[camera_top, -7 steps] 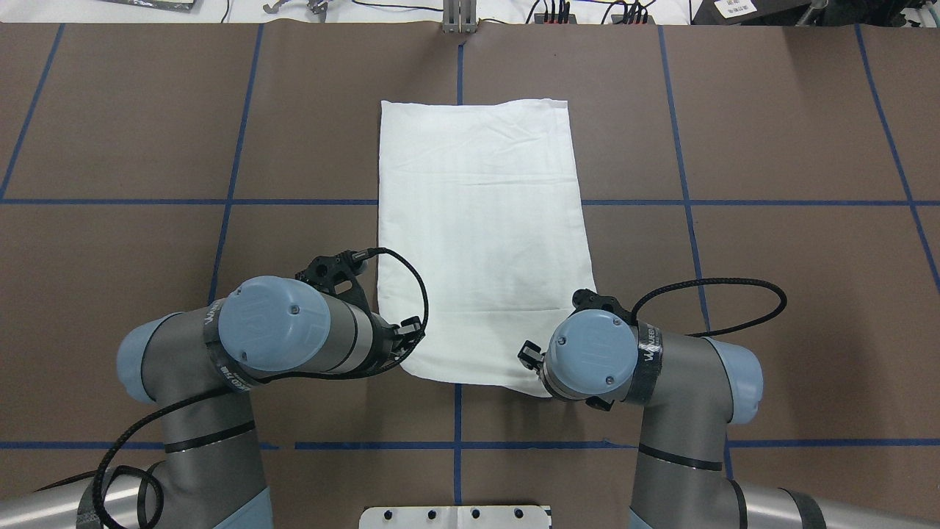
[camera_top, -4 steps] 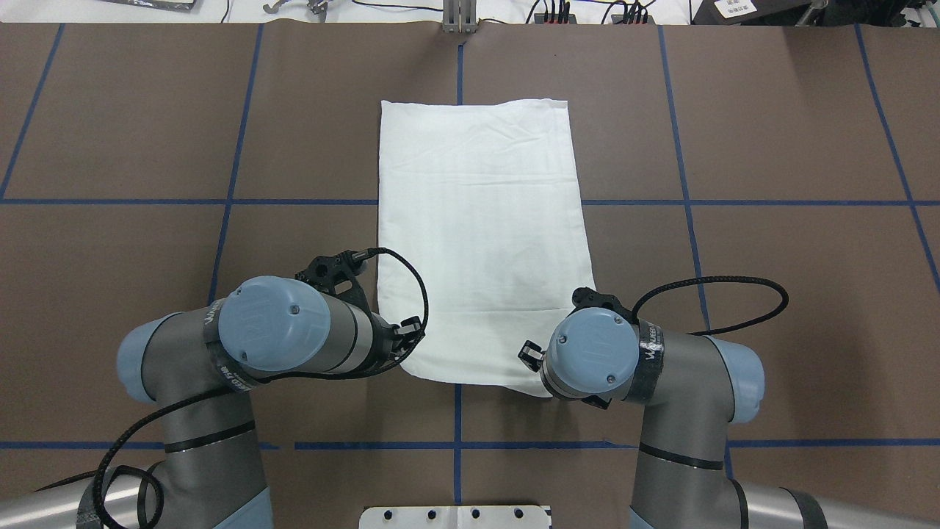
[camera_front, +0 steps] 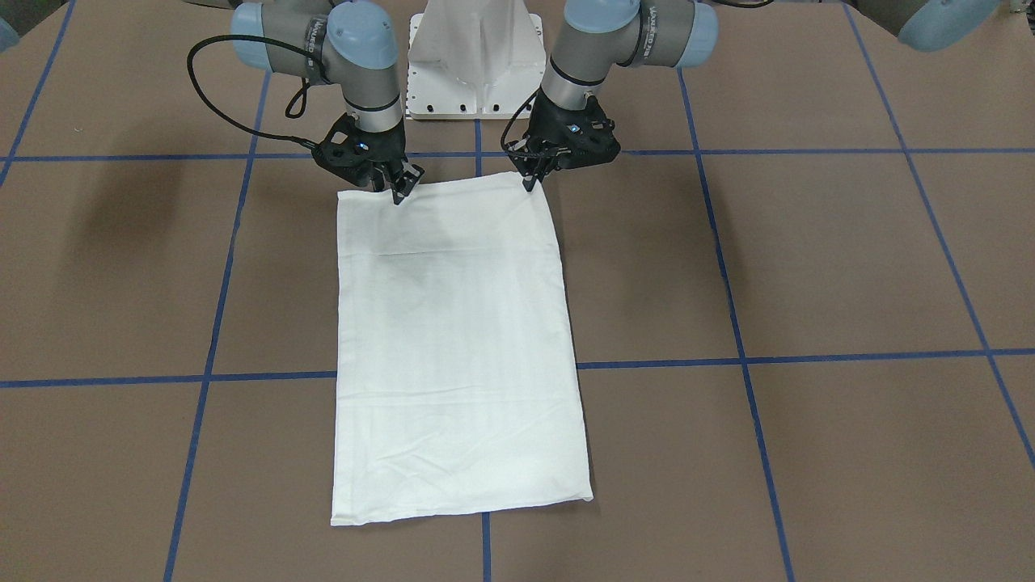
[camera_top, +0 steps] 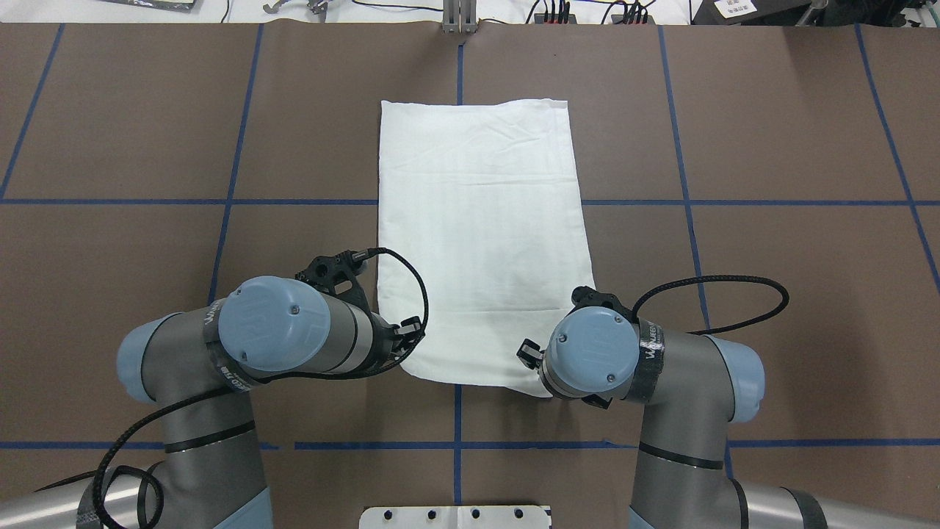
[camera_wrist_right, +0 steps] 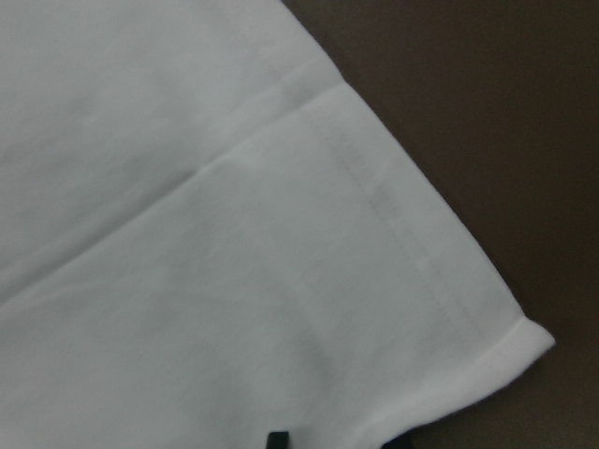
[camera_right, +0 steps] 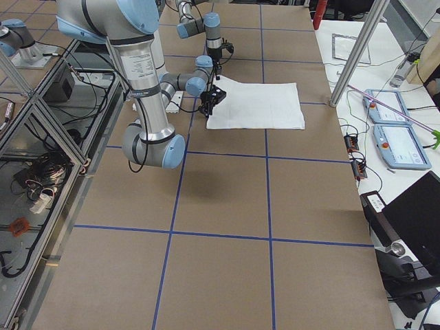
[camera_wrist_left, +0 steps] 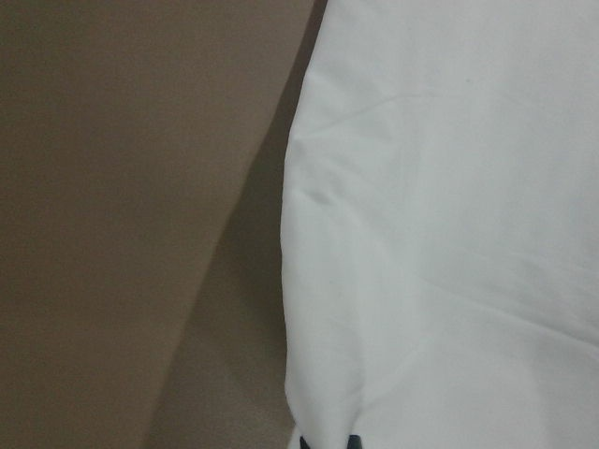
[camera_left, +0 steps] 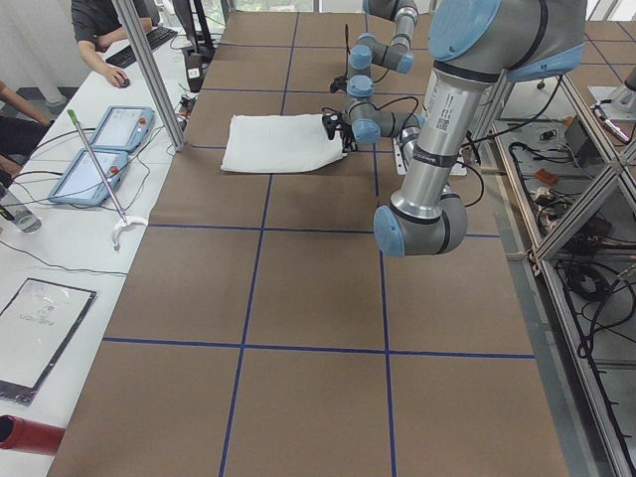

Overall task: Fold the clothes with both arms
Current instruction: 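Hold both grippers at the shirt's corners nearest the robot and grasp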

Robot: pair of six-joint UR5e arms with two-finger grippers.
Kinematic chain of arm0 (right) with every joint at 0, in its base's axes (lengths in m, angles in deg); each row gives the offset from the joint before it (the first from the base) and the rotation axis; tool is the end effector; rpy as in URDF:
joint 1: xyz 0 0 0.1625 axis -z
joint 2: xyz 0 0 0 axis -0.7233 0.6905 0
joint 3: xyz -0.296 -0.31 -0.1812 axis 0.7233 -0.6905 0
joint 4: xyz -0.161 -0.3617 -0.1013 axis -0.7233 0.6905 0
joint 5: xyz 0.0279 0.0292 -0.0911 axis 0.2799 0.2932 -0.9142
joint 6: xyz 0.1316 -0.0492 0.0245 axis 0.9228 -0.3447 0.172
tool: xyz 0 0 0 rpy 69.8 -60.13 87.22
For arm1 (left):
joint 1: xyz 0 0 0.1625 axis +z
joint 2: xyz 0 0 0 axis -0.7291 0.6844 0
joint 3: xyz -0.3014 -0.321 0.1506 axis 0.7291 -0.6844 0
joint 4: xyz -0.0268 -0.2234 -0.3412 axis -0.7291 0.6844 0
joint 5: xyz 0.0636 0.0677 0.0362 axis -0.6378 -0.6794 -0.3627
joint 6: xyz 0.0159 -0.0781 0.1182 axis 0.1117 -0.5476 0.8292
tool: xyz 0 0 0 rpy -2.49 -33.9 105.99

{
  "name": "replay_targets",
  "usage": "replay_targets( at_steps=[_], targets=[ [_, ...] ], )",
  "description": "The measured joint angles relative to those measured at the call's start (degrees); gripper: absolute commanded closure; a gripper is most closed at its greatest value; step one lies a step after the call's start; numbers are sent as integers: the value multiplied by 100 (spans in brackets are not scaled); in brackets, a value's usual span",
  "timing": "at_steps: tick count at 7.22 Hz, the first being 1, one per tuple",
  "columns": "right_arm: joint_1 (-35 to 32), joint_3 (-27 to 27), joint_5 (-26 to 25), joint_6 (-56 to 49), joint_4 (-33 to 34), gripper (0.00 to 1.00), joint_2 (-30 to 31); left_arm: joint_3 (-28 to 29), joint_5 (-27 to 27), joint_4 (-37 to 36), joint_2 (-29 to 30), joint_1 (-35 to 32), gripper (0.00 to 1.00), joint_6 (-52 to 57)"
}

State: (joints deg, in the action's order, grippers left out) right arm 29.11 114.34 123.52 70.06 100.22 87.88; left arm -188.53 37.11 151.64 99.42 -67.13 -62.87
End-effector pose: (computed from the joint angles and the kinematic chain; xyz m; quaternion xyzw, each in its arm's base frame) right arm -0.5902 -0.3005 0.3709 -0.0767 -0.3406 0.2740 0.8961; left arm 0.5824 -0.3315 0.2836 -0.0303 0.4904 -0.1840 0.8513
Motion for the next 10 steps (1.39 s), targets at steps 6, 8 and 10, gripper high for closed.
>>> replay_targets(
  at_steps=[6, 8, 10],
  targets=[
    [13, -106, 2, 9, 13, 9, -27, -4, -3, -1, 0, -7, 100, -4],
    [16, -129, 3, 9, 16, 26, -28, -4, -3, 0, 0, -6, 100, -3],
    [22, -133, 3, 9, 17, 72, -27, -4, -3, 0, 0, -9, 100, 0]
  ],
)
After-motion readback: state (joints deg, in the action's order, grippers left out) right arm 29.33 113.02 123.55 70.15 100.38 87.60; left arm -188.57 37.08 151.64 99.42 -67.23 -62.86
